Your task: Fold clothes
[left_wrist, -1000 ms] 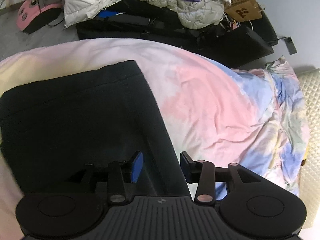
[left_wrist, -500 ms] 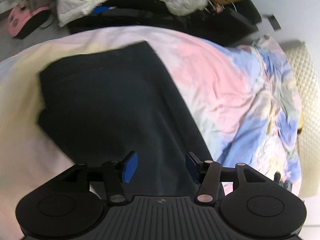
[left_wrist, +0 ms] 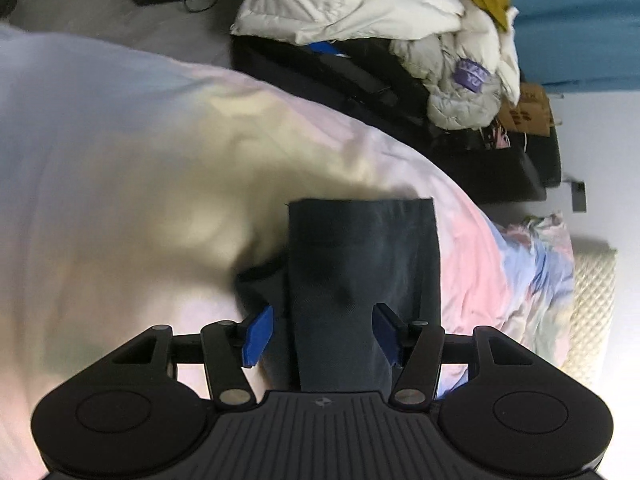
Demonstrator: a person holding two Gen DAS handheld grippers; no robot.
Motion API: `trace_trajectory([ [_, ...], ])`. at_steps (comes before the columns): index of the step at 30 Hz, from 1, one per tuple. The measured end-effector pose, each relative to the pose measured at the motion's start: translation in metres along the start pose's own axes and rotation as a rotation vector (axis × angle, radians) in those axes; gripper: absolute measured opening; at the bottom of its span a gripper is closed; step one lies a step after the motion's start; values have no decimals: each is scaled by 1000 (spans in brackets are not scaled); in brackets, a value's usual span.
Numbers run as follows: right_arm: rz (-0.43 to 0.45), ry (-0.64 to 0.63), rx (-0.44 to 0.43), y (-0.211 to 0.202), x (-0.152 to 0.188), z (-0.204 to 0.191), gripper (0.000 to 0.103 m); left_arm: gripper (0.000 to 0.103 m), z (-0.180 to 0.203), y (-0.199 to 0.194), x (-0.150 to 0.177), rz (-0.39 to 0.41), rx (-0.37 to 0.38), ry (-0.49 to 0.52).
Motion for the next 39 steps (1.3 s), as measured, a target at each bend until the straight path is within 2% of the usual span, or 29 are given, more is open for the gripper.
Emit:
trace_trajectory([
  [2, -3, -20, 14, -6, 4, 0, 55, 56, 0, 9, -6, 4, 7, 15],
  [3, -5, -30, 21, -9, 5, -1, 55, 52, 1, 12, -9, 10, 14, 30],
  [6, 1, -37, 32, -17, 6, -2, 55, 27, 8, 17, -11, 29, 16, 82],
  [8, 4, -37, 31, -22, 3, -6, 55, 24, 14, 19, -10, 23, 17, 105],
  [9, 8, -40, 31, -23, 2, -8, 55, 19, 17, 20, -9, 22, 16, 120],
  [10, 11, -43, 31, -23, 1, -11, 55, 8, 21, 19, -9, 21, 20, 145],
  [12, 16, -42, 27, -22, -2, -16, 55, 2, 28, 12, -6, 25, 25, 195],
  [15, 26, -40, 16, -21, -3, -26, 55, 2, 40, -6, 1, 39, 34, 251],
  [18, 31, -45, 8, -21, -4, -35, 55, 2, 41, -26, -1, 38, 40, 215],
  [22, 45, -11, -9, -21, -3, -37, 55, 2, 33, -38, -4, 24, 10, 219],
  [27, 46, 50, -23, -16, 2, -26, 55, 2, 11, -26, -8, 8, -60, 225],
  [32, 59, 130, -36, -7, 1, -9, 58, 6, 22, -29, -4, 0, -70, 278],
  [35, 71, 190, -43, 4, -4, 3, 60, 19, 31, -37, 2, 6, -74, 305],
  [39, 81, 245, -50, 21, -14, 15, 64, 42, 39, -55, 13, 19, -94, 358],
])
Point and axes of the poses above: each gripper's, at about its wrist camera, not at the fingertips, and y roughly the way its jaws point, z to its right, x to its underside, the point moved 5 cm from there along y, roughly the way its jaws point, and after that the axes turned 9 degrees about -y, right-handed, at the moved point
